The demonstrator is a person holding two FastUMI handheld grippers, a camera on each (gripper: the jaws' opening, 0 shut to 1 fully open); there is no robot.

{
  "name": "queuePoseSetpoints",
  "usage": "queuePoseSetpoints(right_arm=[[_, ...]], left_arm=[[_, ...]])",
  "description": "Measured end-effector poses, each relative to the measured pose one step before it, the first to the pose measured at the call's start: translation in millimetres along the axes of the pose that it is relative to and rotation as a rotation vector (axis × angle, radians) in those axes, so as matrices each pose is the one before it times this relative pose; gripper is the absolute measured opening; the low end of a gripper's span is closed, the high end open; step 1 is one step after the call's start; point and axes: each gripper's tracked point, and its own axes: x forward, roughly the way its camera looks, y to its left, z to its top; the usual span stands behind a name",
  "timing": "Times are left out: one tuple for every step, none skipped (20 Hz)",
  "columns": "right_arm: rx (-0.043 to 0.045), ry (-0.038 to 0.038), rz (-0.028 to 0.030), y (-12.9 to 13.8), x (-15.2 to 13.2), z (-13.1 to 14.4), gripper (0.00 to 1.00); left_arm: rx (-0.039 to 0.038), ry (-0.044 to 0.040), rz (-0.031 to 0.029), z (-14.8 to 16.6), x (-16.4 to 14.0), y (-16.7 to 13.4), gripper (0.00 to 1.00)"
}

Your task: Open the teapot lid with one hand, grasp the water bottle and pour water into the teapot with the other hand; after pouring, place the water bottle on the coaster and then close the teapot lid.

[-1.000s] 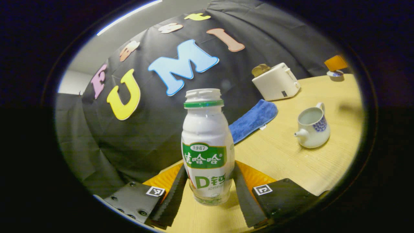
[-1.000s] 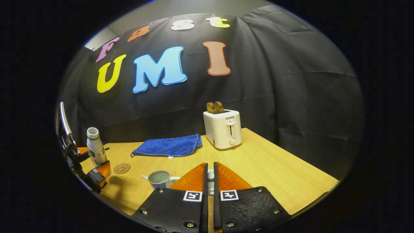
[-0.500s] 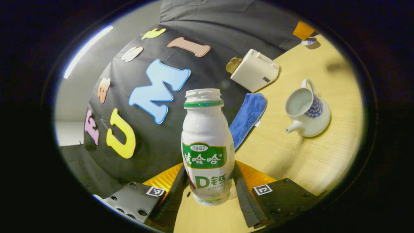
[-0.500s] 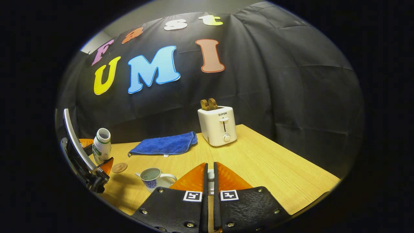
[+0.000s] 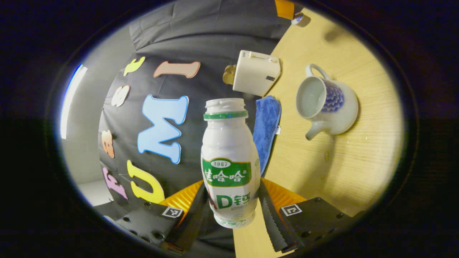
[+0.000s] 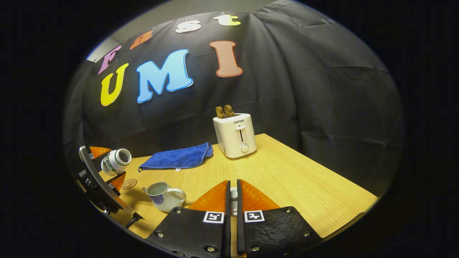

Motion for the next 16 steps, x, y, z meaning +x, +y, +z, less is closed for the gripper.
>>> queuePoseSetpoints(right_arm=[[0.00106,0.00033,-0.00012,-0.96,0.31,-0.29,0.06],[0.00101,0.00096,0.00005,-1.33,0.08,-0.32,0.06],[0.00153,0.00065,0.00007,-1.50,0.06,-0.46,0.06],[0.00170,0.00008,-0.00004,-1.21,-0.12,-0.13,0.06],[0.00192,-0.00052,-0.00035,-1.12,0.14,0.16,0.06],[0.00210,0.00022,-0.00025,-1.62,0.23,-1.16,0.06],[0.00126,0.00111,0.00075,-0.92,0.02,-0.44,0.06],[0.00073,0.00135,0.00034,-0.79,-0.42,-1.35,0.06],[0.00103,0.00225,-0.00013,-1.20,-0.39,-0.70,0.06],[0.00177,0.00112,0.00005,-1.27,0.44,-0.86,0.06],[0.00200,0.00014,-0.00062,-1.85,-0.55,0.24,0.06],[0.00118,0.00060,-0.00069,-1.09,-0.05,-1.02,0.06],[0.00226,-0.00018,0.00024,-0.94,0.15,0.59,0.06],[0.00231,-0.00016,0.00051,-0.76,-0.09,-0.43,0.06],[0.00138,-0.00015,0.00020,-0.46,0.26,0.24,0.06],[0.00127,-0.00048,0.00009,-1.11,-0.12,-0.59,0.06]], left_arm=[[0.02134,-0.00526,-0.00404,2.32,-0.66,-1.89,0.89],[0.02162,-0.00665,-0.00440,1.96,-1.71,0.37,0.89],[0.02349,-0.00607,-0.00385,2.70,-0.55,-0.86,0.84],[0.02488,-0.00676,-0.00326,2.13,-1.60,-0.41,0.86],[0.02470,-0.00459,-0.00158,2.07,0.12,-0.28,0.89],[0.02329,-0.00457,0.00040,2.55,-1.44,-0.25,0.89],[0.01875,-0.00141,0.00189,1.67,-0.12,-0.08,0.89],[0.01802,-0.00271,0.00076,0.18,-0.01,0.90,0.89],[0.01689,-0.00125,0.00142,0.86,-0.05,-0.21,0.89],[0.01656,0.00053,0.00238,-0.42,-1.34,2.06,0.89],[0.01764,-0.00092,0.00391,1.19,-0.62,-0.13,0.89],[0.01982,-0.00138,0.00224,1.02,-0.61,0.87,0.89],[0.01731,0.00140,0.00222,1.05,0.54,0.03,0.79],[0.01214,0.00199,0.00037,-1.08,1.05,0.58,0.89],[0.01007,0.00113,-0.00026,-1.09,0.88,0.55,0.89],[0.00928,0.00089,0.00020,-0.60,0.34,0.83,0.89]])
